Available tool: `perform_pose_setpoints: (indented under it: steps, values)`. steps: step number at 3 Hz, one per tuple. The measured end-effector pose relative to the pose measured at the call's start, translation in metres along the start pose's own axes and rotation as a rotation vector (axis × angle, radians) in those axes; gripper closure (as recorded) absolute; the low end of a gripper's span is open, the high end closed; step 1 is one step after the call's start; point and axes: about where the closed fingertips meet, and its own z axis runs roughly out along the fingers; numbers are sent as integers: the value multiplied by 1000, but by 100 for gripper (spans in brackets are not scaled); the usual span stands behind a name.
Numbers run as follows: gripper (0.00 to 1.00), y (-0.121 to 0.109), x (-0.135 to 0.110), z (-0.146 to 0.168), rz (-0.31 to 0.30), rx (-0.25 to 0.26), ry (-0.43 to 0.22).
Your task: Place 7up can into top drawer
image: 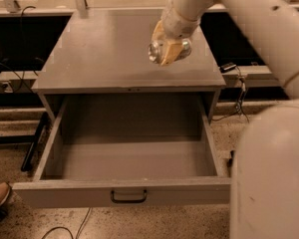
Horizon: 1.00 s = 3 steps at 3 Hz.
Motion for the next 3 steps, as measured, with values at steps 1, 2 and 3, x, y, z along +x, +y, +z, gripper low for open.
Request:
perform_pose_setpoints:
  steps: [1,2,3]
  values:
    - [100,2,-14,-2,-14,12,-67]
    - [100,2,-14,-1,-14,12,-66]
    - [100,18,-52,-1,19,-11,-134]
